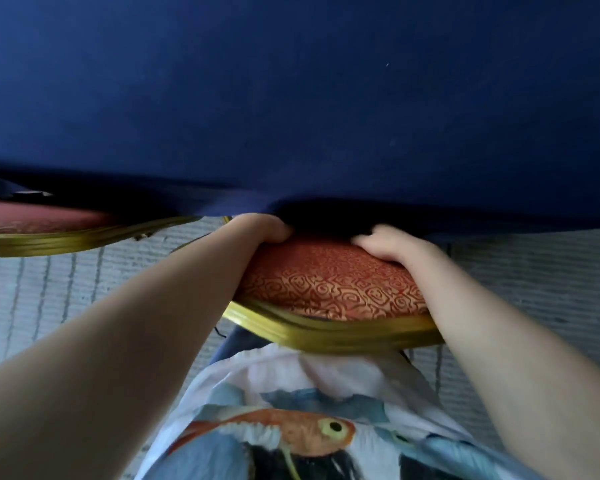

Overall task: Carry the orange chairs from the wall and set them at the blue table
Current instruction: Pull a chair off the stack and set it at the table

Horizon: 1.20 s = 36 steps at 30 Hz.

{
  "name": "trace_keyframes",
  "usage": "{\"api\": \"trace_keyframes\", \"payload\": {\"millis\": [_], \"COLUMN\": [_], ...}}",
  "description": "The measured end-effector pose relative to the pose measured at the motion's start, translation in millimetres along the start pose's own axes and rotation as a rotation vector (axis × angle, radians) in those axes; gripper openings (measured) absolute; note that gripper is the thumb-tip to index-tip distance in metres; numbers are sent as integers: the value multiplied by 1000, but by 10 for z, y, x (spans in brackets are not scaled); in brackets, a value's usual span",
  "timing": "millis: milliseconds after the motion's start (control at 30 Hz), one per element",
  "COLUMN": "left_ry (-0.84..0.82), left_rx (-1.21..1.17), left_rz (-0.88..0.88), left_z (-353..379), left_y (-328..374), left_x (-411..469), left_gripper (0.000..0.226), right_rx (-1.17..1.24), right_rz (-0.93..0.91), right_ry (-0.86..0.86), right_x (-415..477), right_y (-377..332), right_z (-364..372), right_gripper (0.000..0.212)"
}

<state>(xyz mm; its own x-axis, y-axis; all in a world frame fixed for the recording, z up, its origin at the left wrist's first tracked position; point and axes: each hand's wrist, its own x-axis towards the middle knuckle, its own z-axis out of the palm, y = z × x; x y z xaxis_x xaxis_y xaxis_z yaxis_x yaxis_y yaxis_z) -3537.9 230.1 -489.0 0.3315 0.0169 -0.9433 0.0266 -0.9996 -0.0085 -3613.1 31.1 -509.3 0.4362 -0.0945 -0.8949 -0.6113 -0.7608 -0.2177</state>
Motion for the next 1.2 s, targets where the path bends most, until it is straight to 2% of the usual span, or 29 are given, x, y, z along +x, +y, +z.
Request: {"api": "trace_keyframes", "payload": {"millis": [67,200,267,400,567,633,700,767,833,967,1067,1200], "left_ry": [45,55,103,275,560,663,792,920,983,996,820,836], "left_rx": [9,47,51,54,-121,-232,-327,-329,-285,-222,-173,-146], "left_rz": [47,85,133,174,222,217,234,271,324,439,407,379], "left_z": [-8,-128,-195,-316,-340,-247,-86,94,287,523,618,757], "left_y": [-5,88,106,175,164,111,71,43,41,17,-33,-107], "left_x": [-153,-588,-670,-906,-1173,-1234,-1353,-1468,-1581,-1703,-1874,-2099], "left_gripper": [71,55,54,58,38,44,47,50,51,41,60,70], "right_rx": [-15,45,65,92,139,136,148,136,75,-103,-161,-151], "right_rz": [-63,-166,-195,-248,-384,-423,-470,-527,-566,-503,-474,-486], "right_ry": [34,103,143,285,375,421,478,532,542,489,441,452], "right_x": [-195,-573,-764,-1113,-1384,-1453,-1550,-1667,-1782,-1956,-2104,-2270], "right_y": [-31,-85,-123,-148,-56,3,74,141,200,226,207,189], "right_z": [-47,-169,-262,-448,-460,-364,-273,-192,-135,-82,-33,48], "right_gripper": [56,36,39,48,47,54,54,45,47,69,79,79]}}
